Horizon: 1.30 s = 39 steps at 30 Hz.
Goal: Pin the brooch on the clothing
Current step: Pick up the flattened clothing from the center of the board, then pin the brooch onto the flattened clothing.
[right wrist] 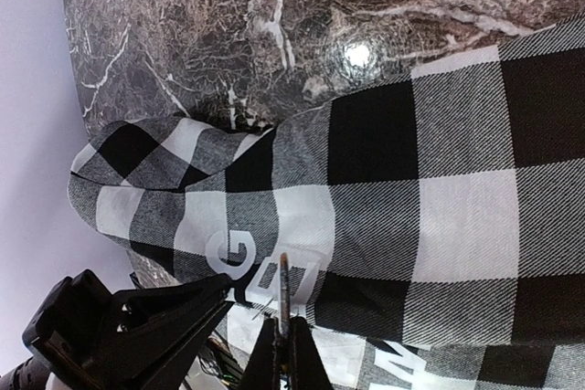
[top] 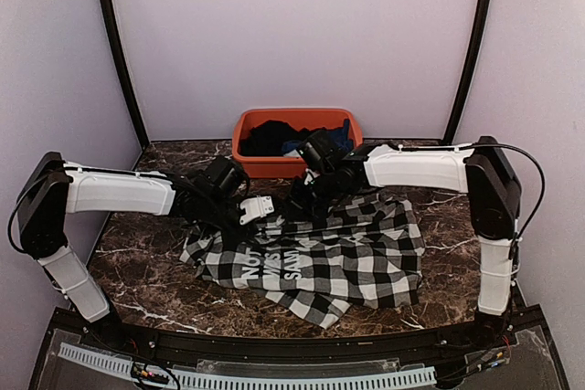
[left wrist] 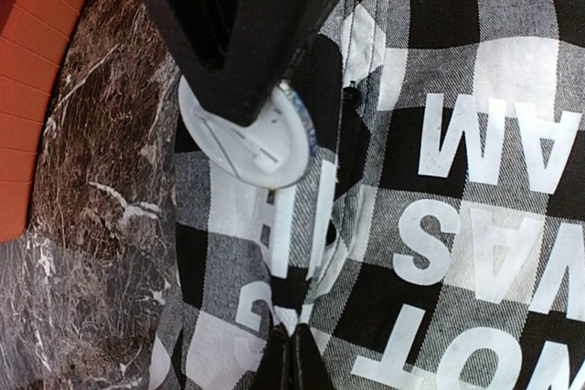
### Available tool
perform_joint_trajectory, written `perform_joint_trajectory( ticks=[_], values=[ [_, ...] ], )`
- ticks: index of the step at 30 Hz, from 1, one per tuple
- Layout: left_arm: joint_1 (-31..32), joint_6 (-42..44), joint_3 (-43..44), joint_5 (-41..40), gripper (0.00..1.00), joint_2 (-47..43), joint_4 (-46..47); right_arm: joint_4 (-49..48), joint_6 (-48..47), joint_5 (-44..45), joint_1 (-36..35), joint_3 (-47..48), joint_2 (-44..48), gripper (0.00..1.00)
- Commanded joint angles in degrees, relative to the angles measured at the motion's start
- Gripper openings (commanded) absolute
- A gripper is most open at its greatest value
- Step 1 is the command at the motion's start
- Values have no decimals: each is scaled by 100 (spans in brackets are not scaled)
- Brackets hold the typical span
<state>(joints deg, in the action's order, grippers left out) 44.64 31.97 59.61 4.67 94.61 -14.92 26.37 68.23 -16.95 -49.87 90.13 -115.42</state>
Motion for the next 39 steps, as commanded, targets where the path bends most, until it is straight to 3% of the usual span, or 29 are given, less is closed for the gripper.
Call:
perform_joint_trajectory(
  ticks=[1,5,10,13,19,29,36,39],
  values=[
    [154,-54,-13,89,1,-190,511,-193,-6,-345,-374,109,-350,0],
    [156,-128,-167,216,1,-337,785,-724,181,-583,-367,-212,-338,0],
    [159,-194,-560,208,1,-548,1405,-2193,614,-1062,-193,-1339,60,0],
    [159,-211,-621,188,1,-510,1457,-2553,676,-1043,-98,-1722,333,0],
    [159,-227,-524,322,1,-422,1397,-1998,399,-925,-104,-1334,292,0],
    [203,-191,-478,304,1,-461,1203,-1867,446,-875,-120,-1040,191,0],
    [211,-268,-457,-162,1,-443,1274,-1929,887,-883,-78,-1539,485,0],
    [211,-319,-454,-341,1,-443,1333,-2527,1302,-1026,-83,-2001,671,0]
  ],
)
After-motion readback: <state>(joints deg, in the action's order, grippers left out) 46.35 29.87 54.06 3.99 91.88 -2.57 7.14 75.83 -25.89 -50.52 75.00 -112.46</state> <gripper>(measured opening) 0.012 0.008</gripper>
